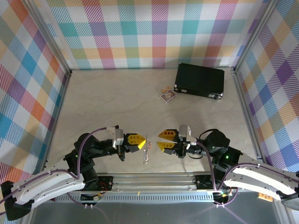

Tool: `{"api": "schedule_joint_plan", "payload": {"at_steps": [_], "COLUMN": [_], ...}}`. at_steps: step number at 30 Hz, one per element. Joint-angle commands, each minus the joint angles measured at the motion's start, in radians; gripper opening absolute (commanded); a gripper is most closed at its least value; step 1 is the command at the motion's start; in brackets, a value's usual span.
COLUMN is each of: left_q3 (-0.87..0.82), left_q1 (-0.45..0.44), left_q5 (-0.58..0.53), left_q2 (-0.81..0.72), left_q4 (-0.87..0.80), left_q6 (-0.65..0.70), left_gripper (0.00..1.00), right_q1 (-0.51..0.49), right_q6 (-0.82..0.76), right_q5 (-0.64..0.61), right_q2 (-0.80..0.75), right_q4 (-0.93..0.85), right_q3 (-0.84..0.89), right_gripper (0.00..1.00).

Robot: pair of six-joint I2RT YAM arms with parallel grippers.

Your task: Put the keys on the keyring

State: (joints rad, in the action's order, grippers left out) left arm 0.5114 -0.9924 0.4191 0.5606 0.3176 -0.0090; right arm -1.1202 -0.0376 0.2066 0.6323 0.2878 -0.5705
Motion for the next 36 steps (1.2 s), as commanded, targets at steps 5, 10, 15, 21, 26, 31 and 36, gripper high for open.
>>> {"api": "schedule_joint_plan", "payload": {"at_steps": [5, 10, 15, 21, 26, 31, 36], "left_q3": [-0.007, -0.005, -0.001, 0.01, 0.016, 0.02, 0.026], "left_q1": [0.004, 0.005, 0.004, 0.005, 0.004, 0.003, 0.004], "left_q5": [0.08, 0.085, 0.079, 0.083, 0.085, 0.078, 0.079], "left_q2": [0.005, 0.006, 0.011, 0.018, 0.019, 0.024, 0.036], "left_q4": [0.13, 0.122, 0.11, 0.092, 0.082, 0.069, 0.067], "left_q6": [-0.037, -0.037, -0.034, -0.025, -0.022, -0.016, -0.012], "left_gripper": [0.0, 0.0, 0.0, 0.0, 0.0, 0.0, 0.0], "right_q1": [0.002, 0.002, 0.002, 0.001, 0.002, 0.002, 0.001], "right_q6": [0.01, 0.001, -0.001, -0.005, 0.002, 0.005, 0.009], "right_q5": [0.052, 0.07, 0.085, 0.105, 0.124, 0.148, 0.166], "right_q2": [0.033, 0.061, 0.076, 0.097, 0.119, 0.132, 0.142], "right_q4": [-0.029, -0.029, -0.003, 0.008, 0.029, 0.052, 0.063], "right_q3": [-0.039, -0.045, -0.046, -0.065, -0.073, -0.072, -0.072], "right_gripper": [0.27, 0.24, 0.22, 0.16, 0.13, 0.14, 0.17]}}
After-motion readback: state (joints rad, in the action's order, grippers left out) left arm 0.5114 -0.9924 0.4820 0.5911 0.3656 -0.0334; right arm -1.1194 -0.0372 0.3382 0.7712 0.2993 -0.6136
